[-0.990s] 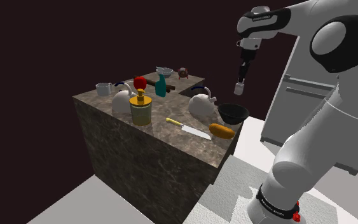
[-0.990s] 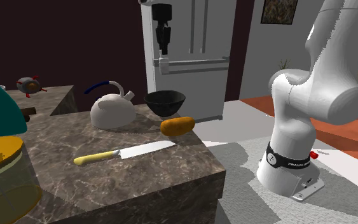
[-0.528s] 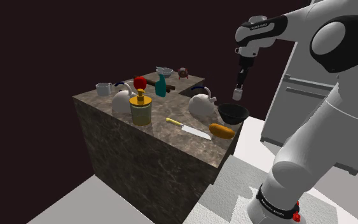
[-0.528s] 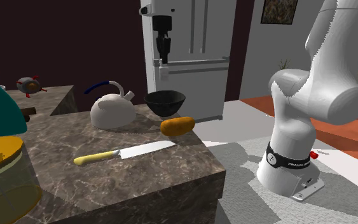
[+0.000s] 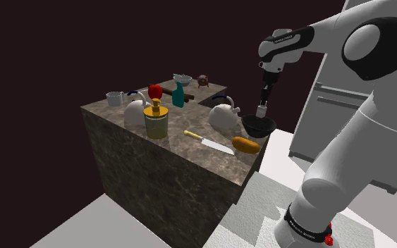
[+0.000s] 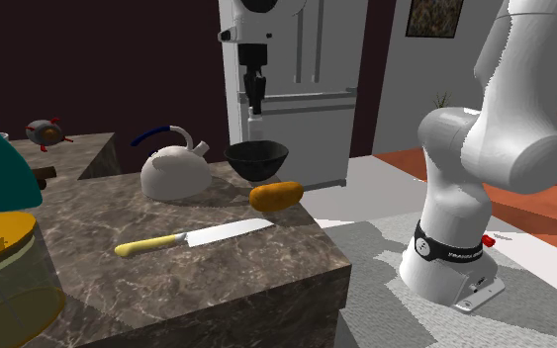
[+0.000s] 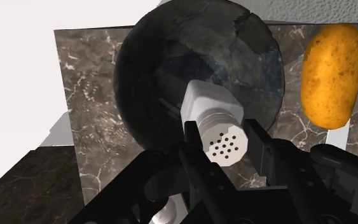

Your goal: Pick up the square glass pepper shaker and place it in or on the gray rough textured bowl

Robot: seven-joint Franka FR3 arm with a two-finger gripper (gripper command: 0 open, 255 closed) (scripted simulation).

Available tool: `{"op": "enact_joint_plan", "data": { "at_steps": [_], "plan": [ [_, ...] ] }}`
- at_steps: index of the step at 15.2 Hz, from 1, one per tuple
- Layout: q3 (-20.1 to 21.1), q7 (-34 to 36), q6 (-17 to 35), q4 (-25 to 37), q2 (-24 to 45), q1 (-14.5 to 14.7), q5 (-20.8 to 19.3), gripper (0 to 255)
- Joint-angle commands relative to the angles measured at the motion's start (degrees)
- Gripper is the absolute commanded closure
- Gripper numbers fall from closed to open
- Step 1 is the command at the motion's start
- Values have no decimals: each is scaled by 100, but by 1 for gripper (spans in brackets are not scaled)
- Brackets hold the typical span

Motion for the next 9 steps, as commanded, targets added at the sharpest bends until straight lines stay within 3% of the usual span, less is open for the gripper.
{"op": "enact_joint_plan", "data": {
  "at_steps": [1,9],
  "plan": [
    [-17,-10,156,-130,27,-4,10,255],
    [-49,-37,425,-343,95,-8,40,255]
  ]
}}
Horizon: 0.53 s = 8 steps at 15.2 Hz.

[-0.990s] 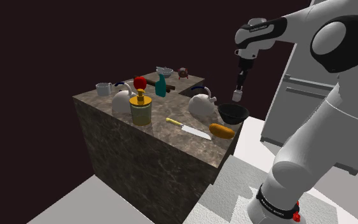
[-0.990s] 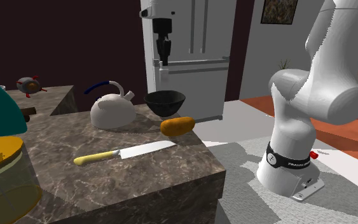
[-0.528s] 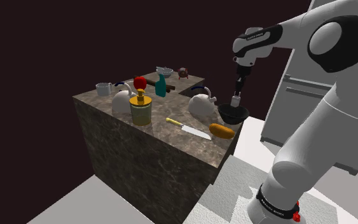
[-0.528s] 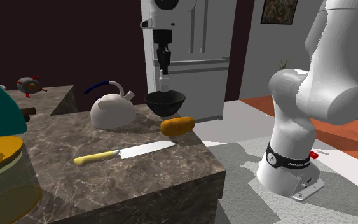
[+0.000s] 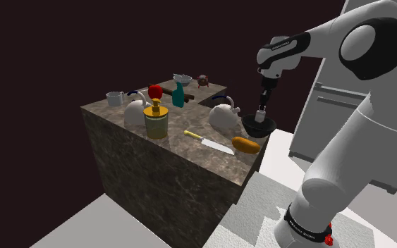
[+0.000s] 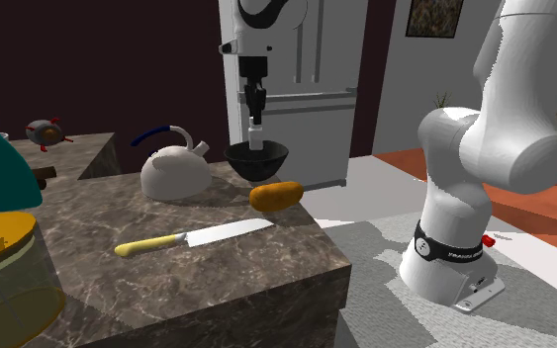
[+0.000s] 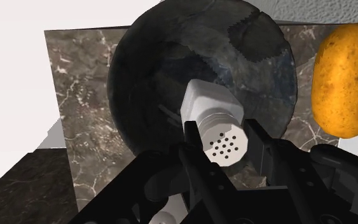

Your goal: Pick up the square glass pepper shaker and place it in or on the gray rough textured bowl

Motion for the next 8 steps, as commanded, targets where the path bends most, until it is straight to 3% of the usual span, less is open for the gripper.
{"op": "enact_joint_plan", "data": {
  "at_steps": [1,3,4,8],
  "plan": [
    [0,0,5,-4,0,0,0,255],
    [0,0,5,-4,0,0,0,255],
    [0,0,5,-4,0,0,0,0],
    [0,0,5,-3,0,0,0,0]
  ]
}}
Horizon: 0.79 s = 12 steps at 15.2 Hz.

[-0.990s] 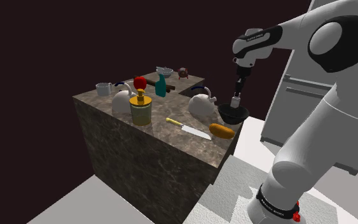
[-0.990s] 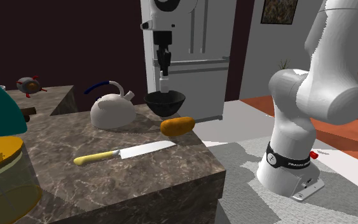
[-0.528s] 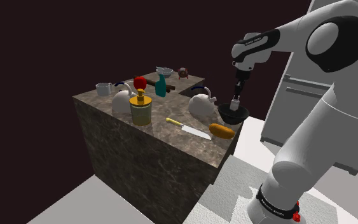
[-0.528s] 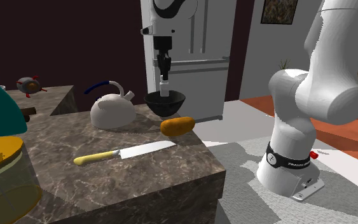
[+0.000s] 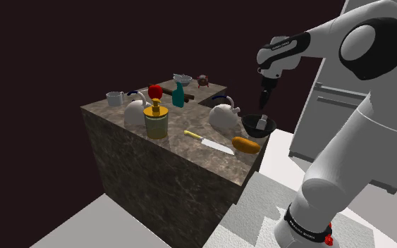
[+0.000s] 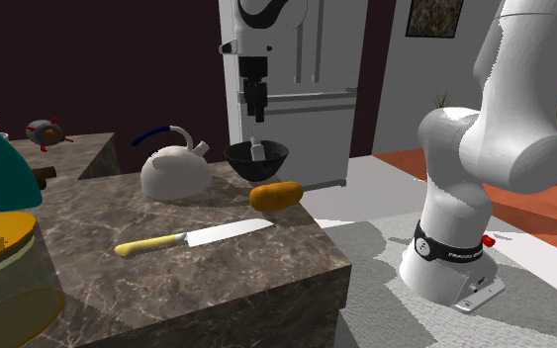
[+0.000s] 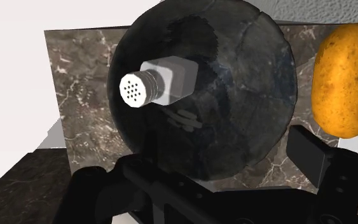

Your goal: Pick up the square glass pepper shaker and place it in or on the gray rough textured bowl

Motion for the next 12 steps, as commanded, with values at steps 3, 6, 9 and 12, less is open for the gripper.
{"op": "enact_joint_plan", "data": {
  "at_steps": [3,6,9,12],
  "plan": [
    [45,35,-387,310,-92,8,-40,0],
    [79,51,-731,613,-141,18,-55,0],
    [79,51,-731,613,-141,18,-55,0],
    [79,51,-731,613,-141,18,-55,0]
  ]
}}
